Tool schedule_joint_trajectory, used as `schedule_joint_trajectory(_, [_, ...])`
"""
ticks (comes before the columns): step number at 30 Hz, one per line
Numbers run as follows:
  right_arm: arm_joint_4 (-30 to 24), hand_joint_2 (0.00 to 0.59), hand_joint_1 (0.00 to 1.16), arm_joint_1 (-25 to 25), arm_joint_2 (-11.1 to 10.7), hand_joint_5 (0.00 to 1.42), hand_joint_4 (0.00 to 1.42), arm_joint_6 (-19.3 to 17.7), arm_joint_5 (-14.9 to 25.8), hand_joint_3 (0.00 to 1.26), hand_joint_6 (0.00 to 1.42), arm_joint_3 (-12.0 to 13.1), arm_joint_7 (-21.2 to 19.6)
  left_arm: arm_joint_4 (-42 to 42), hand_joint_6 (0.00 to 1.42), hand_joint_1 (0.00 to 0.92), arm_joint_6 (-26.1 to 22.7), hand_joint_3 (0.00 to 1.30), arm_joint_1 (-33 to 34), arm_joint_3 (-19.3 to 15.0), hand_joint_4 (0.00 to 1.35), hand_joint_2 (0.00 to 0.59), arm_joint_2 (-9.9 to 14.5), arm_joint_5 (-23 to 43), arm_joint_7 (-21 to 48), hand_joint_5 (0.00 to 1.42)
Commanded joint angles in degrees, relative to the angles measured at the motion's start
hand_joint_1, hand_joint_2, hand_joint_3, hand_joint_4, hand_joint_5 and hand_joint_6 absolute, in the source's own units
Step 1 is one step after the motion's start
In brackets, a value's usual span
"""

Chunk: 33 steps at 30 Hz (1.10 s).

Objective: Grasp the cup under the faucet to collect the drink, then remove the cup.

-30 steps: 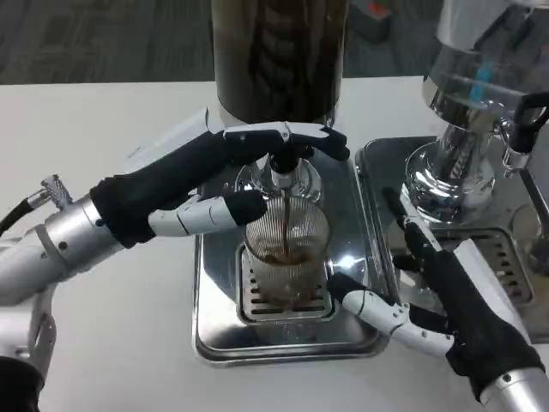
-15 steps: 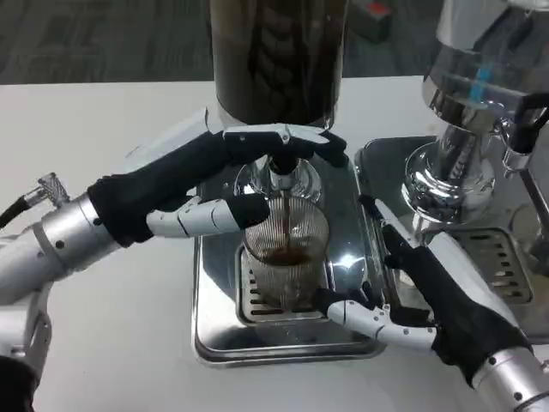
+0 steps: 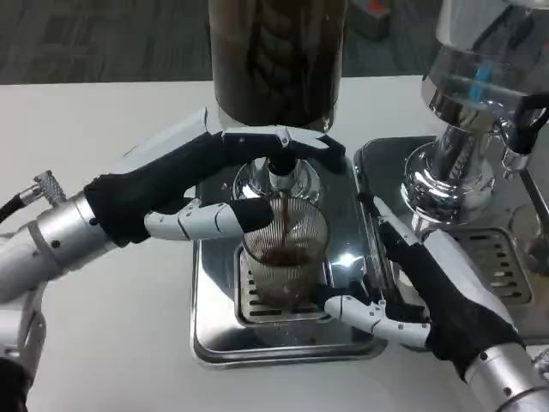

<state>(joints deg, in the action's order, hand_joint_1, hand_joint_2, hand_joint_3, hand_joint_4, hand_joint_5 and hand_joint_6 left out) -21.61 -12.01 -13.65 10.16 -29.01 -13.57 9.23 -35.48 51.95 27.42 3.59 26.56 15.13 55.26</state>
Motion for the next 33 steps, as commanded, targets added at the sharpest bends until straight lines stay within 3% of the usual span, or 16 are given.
schedule_joint_trajectory(1, [2.19, 0.162, 0.45, 1.43, 0.60, 0.00, 0.00, -1.73, -0.57, 0.00, 0.14, -0.92, -2.18, 0.78, 0.23, 0.091, 0.40, 0.38, -2.01, 1.79, 0.26, 0.167, 0.97, -1.99, 2.12, 0.19])
schedule_joint_trajectory(16, [8.81, 0.150, 0.41, 4.04, 2.15, 0.00, 0.00, -6.06, -0.89, 0.00, 0.14, -2.12, -7.15, 1.64, 0.23, 0.129, 0.45, 0.40, -2.26, 1.90, 0.28, 0.190, 1.75, -2.11, 2.06, 0.21])
schedule_joint_trajectory(33, [13.44, 0.114, 0.40, 7.45, 2.37, 0.00, 0.00, -8.16, -1.33, 0.00, 0.14, -3.65, -8.17, 2.41, 0.23, 0.151, 0.47, 0.43, -2.81, 1.96, 0.31, 0.200, 2.66, -2.24, 1.57, 0.21])
